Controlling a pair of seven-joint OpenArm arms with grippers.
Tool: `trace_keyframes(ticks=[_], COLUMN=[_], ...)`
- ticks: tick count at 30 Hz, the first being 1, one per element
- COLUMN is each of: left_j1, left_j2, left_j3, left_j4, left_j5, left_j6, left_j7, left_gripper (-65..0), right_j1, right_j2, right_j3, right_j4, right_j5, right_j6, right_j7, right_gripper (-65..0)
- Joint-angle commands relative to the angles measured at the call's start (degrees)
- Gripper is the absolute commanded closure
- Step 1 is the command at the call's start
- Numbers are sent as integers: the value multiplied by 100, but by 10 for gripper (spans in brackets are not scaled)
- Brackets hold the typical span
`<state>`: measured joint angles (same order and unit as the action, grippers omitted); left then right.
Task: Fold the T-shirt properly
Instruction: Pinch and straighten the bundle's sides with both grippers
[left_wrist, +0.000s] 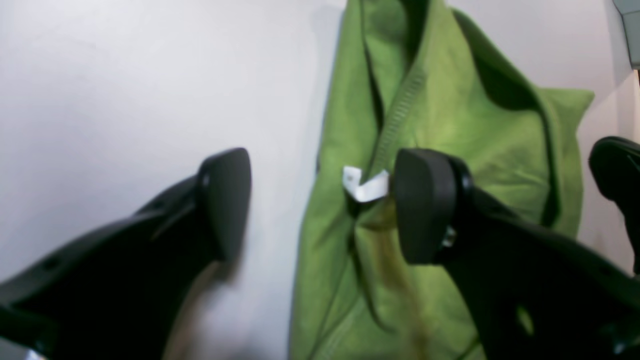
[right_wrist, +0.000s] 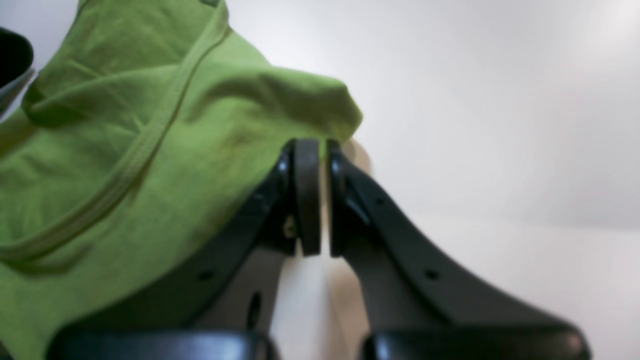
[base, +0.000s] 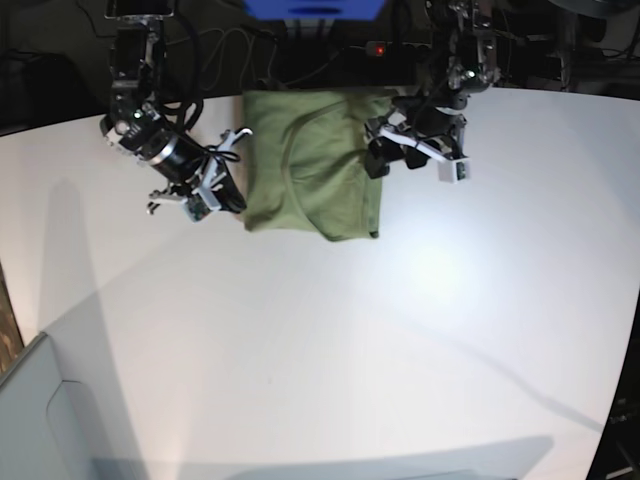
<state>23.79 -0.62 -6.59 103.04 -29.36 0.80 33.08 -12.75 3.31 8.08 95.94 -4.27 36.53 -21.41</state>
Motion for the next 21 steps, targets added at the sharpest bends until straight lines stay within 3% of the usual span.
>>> trace_keyframes(ticks=[1,8,18,21], left_j1=[-36,-115,-326,-326], left_j2=[23,-39,-48,-48], left_j3=[-5,400,391,408], left_j4=[82,56,-603,-718], left_j5=[-48,-39,-39,-39], left_j6=[-75,-75,-75,-84], left_j7=[-95,-130,-121,-139], left_gripper=[-430,-430,-427,-367], right_j1=[-13,-83,-180,-206], right_j2=[16,7,34,42], right_j3=[6,6,14,14], right_j4=[116,116,125,125], right_j5=[106,106,106,106], right_j6=[70,70,70,70], right_j7=[150,150,150,150], right_gripper=[0,0,0,0])
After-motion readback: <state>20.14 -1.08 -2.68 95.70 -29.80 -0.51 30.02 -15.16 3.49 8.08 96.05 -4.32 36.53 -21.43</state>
